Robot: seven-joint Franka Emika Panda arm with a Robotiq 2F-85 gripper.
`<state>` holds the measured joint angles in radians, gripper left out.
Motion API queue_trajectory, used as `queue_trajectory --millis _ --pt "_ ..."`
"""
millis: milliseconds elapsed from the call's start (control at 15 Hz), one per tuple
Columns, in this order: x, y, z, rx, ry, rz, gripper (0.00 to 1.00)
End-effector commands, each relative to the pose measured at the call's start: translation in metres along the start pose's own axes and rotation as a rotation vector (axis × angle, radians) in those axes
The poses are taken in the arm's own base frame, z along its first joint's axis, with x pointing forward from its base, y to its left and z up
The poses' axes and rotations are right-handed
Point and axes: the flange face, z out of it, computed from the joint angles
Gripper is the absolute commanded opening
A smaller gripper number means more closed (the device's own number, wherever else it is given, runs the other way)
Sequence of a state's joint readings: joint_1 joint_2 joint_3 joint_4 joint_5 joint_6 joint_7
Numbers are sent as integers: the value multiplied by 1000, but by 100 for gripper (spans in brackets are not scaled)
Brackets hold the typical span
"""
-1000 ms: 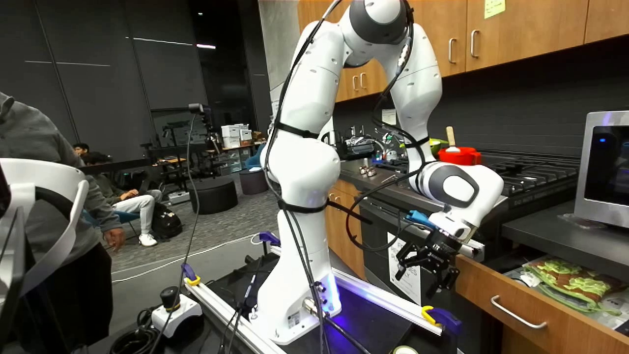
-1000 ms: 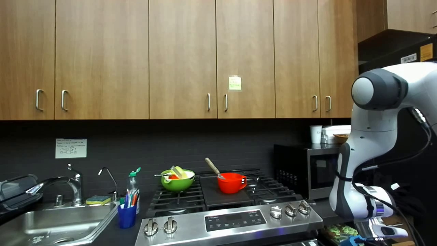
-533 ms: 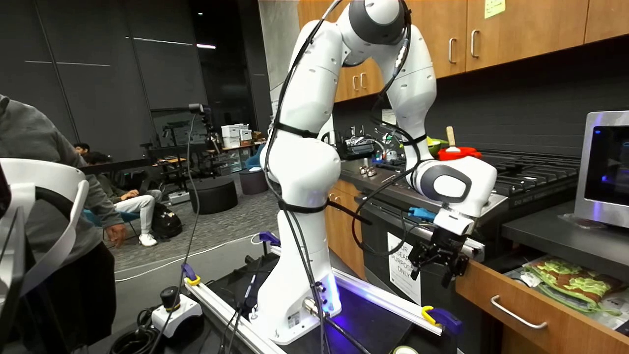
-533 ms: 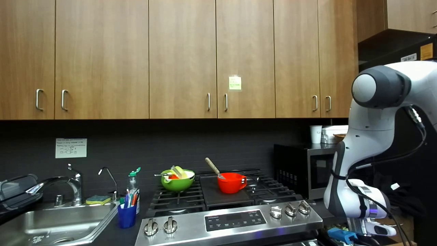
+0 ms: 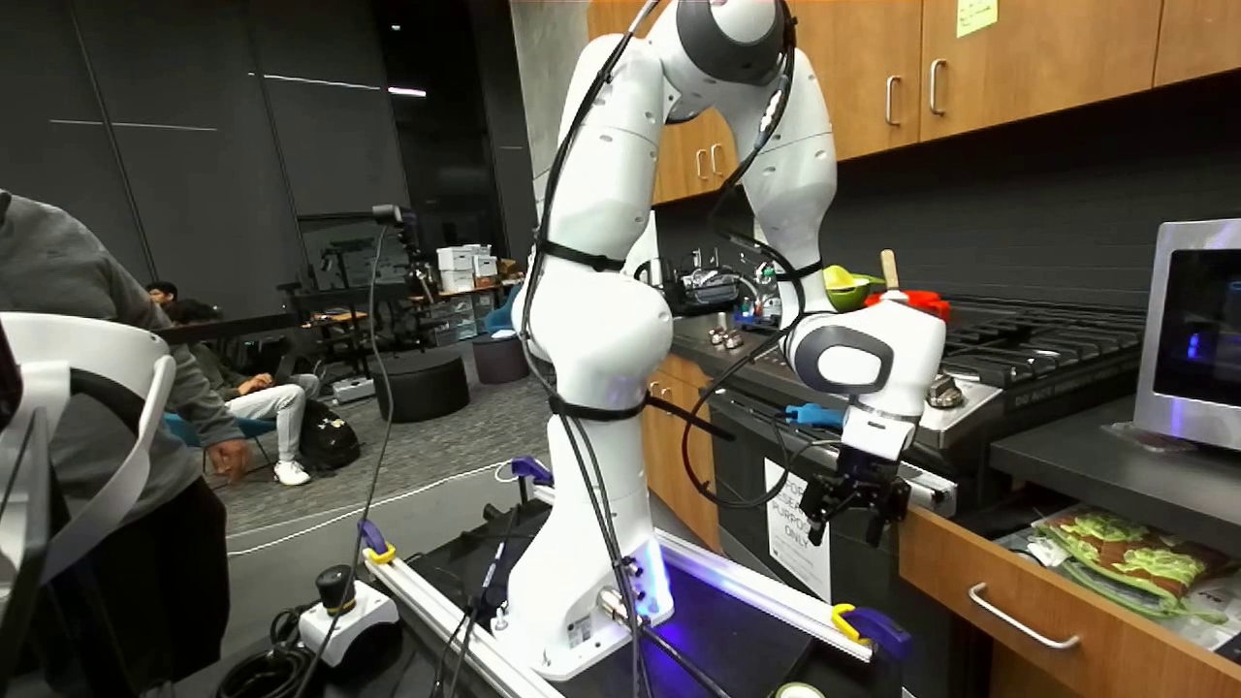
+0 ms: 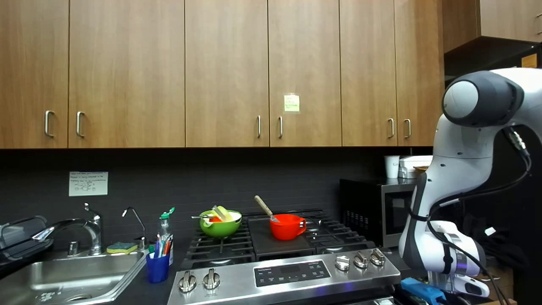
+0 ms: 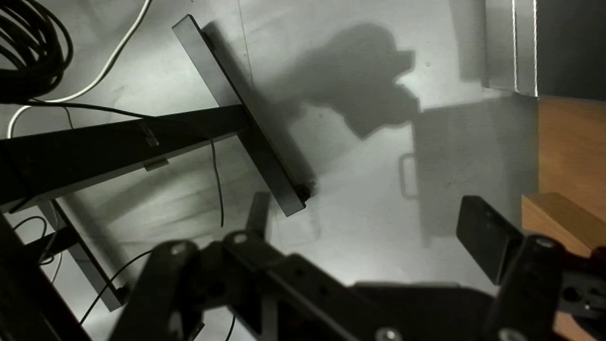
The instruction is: Close the top drawer of the kitchen unit
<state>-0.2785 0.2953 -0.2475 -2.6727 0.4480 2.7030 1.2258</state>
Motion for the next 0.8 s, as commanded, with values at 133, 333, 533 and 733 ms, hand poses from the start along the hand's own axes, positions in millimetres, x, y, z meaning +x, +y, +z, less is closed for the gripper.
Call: queue_trajectory --millis 133,333,533,733 --pt "15 8 7 -14 -20 72 100" --pt "35 7 13 -29 -17 116 100" --pt "57 4 18 -37 -4 164 100" --pt "71 0 20 -32 -5 185 100"
